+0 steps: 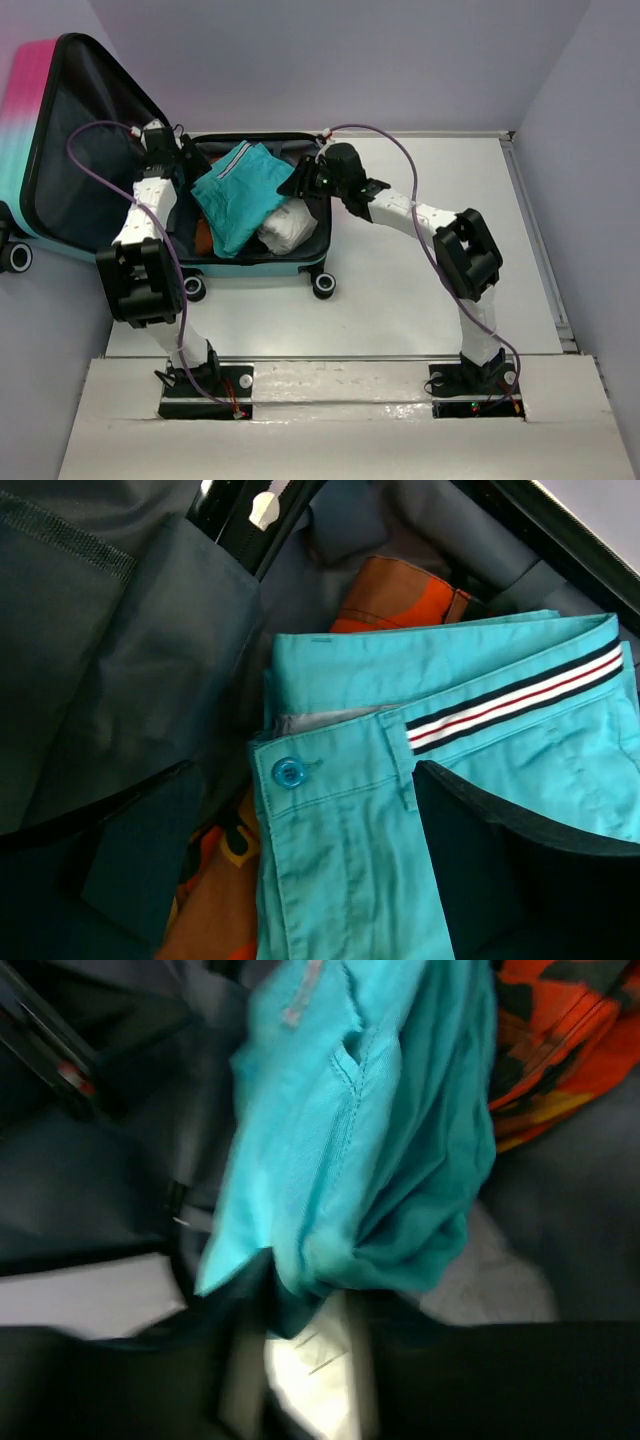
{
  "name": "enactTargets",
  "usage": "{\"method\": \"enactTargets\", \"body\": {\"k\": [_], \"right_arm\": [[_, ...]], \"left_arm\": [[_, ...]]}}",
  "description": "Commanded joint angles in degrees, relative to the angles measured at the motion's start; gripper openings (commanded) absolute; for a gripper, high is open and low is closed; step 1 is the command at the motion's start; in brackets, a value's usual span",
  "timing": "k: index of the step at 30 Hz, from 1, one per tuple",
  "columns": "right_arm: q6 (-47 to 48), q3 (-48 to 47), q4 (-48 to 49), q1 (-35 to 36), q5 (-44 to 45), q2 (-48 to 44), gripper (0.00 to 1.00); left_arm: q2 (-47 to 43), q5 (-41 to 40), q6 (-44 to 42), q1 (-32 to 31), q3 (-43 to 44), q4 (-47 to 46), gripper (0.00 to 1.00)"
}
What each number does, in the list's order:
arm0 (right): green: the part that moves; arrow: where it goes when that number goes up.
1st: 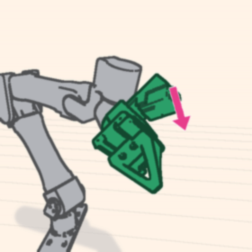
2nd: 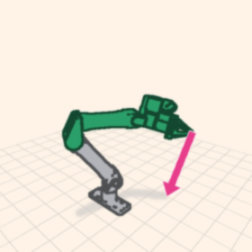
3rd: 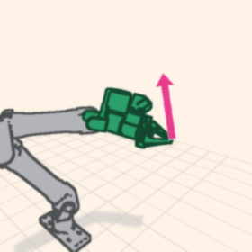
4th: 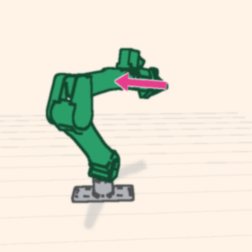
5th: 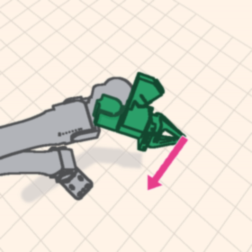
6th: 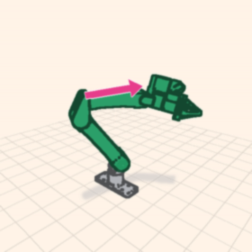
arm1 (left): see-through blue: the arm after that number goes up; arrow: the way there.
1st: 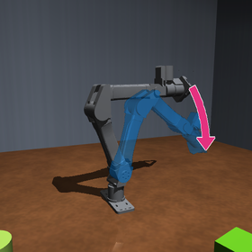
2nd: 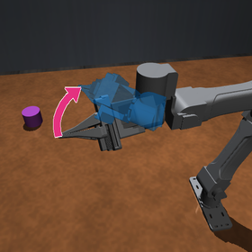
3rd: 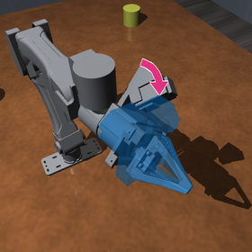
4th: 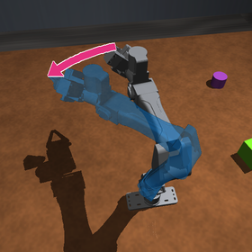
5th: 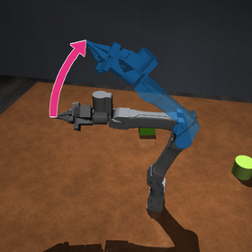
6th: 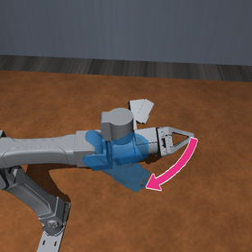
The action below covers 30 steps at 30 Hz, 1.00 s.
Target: Pack the luggage
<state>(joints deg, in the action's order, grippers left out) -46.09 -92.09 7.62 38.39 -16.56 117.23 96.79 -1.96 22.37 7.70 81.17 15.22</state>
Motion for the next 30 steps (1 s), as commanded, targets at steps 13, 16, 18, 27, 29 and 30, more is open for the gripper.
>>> {"method": "enactTargets", "body": {"k": [13,16,18,27,29,30], "right_arm": [[15.1,0.5,-11.0,-0.9,-0.3,-15.3,0.96],[17.2,6.8,-10.6,-0.9,1.6,-21.9,0.97],[17.7,11.2,-9.4,-0.9,2.7,-25.5,0.96],[20.7,29.5,-4.7,-0.9,2.5,-40.1,0.87],[21.0,31.5,-4.6,-0.9,2.0,-40.8,0.87],[21.3,32.1,-4.4,-0.9,1.4,-41.5,0.87]], "left_arm": [[-39.3,-8.8,-0.4,-14.6,-9.4,-7.4,0.99],[-50.9,-12.5,1.1,-15.0,-16.5,-4.0,0.98],[-56.7,-16.7,1.3,-15.1,-20.1,-1.4,0.96],[-70.6,-50.7,-1.3,-15.1,-25.6,18.6,0.95],[-70.2,-51.7,-1.6,-15.1,-26.1,17.7,0.96],[-69.1,-52.3,-1.8,-15.0,-26.2,17.2,0.96]]}}
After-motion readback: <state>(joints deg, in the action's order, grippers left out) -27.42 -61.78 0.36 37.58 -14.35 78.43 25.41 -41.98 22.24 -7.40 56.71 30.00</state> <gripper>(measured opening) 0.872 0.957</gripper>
